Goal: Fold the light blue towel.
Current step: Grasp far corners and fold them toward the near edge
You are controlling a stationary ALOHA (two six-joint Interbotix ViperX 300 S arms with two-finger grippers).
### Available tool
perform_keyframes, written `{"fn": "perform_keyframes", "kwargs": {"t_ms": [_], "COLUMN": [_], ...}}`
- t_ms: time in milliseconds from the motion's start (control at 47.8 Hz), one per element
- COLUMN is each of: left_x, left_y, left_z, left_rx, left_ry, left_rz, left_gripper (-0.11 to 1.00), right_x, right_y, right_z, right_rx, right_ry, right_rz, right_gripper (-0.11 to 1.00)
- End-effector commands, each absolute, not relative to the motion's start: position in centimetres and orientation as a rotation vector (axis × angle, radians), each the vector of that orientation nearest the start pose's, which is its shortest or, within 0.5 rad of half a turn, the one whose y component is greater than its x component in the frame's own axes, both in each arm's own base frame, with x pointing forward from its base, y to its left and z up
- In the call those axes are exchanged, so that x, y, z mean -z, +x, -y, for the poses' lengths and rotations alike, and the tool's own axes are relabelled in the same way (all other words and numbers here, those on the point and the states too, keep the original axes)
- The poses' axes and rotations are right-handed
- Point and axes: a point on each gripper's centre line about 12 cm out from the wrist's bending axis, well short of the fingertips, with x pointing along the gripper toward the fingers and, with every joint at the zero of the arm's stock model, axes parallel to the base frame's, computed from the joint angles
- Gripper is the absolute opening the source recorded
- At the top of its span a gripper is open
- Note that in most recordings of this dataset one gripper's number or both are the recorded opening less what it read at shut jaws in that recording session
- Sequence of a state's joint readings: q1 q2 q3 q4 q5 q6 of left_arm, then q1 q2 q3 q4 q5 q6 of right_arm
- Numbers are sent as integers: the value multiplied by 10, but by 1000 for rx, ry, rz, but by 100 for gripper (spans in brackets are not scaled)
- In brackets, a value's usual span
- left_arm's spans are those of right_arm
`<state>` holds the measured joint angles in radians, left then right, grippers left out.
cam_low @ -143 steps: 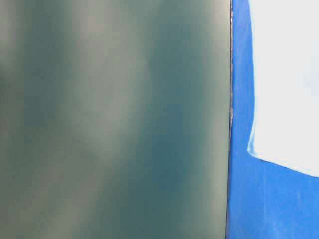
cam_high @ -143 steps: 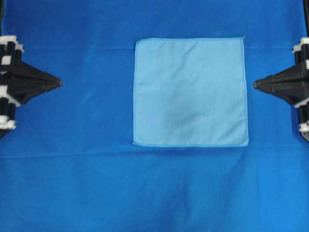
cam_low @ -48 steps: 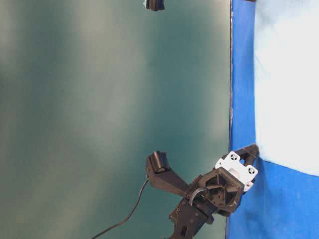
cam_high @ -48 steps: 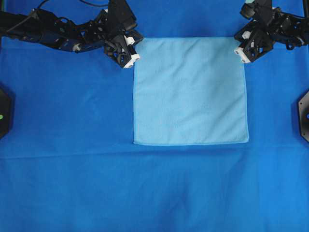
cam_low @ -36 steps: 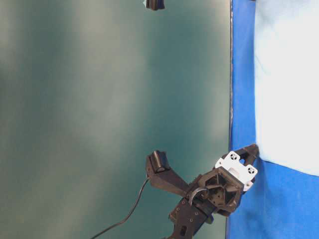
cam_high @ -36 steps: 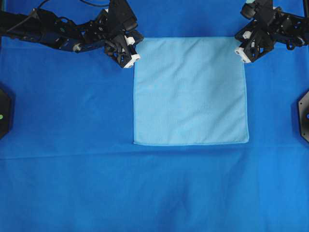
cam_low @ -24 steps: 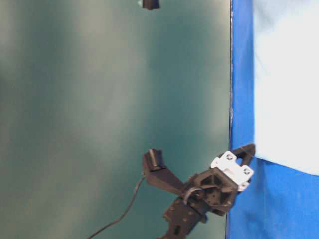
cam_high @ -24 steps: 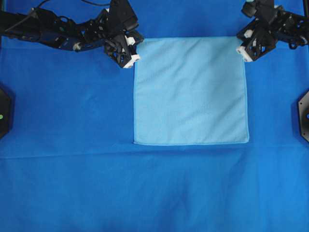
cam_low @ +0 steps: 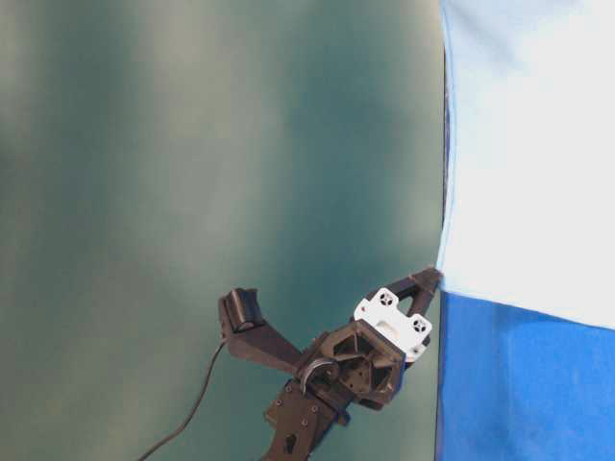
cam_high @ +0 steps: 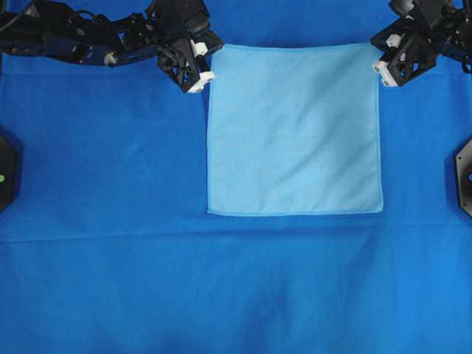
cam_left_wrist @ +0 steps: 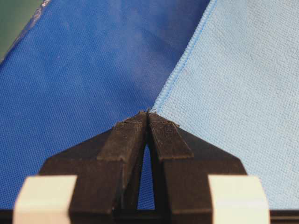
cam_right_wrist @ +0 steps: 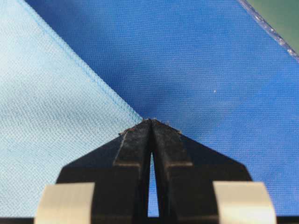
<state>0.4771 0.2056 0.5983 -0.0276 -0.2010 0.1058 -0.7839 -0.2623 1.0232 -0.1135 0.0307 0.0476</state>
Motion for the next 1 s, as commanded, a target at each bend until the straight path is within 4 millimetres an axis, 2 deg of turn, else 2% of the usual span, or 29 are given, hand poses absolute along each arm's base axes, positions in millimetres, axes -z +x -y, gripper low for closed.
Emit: {"fn": "perform_keyframes", "kwargs": {"t_ms": [0, 125, 272, 565, 983], "left_x": [-144, -146, -148, -135, -126], "left_y": [380, 377, 375, 373, 376], "left_z": [-191, -178, -147, -74, 4], "left_rx": [-435, -407, -344, -172, -18], "left_ry": [-50, -51, -48, -16, -66], "left_rz": [-567, -588, -617, -694, -761], "left_gripper": [1, 1, 1, 1, 1], "right_x": [-149, -149, -149, -143, -139], "right_y": [203, 208, 210, 208, 217], "right_z": [196, 182, 156, 88, -1], "right_rx": [709, 672, 615, 481, 277], "right_ry": [238, 250, 282, 407, 540], "right_rz": [-744, -762, -796, -858, -930], "right_gripper": [0, 0, 0, 0, 0]}}
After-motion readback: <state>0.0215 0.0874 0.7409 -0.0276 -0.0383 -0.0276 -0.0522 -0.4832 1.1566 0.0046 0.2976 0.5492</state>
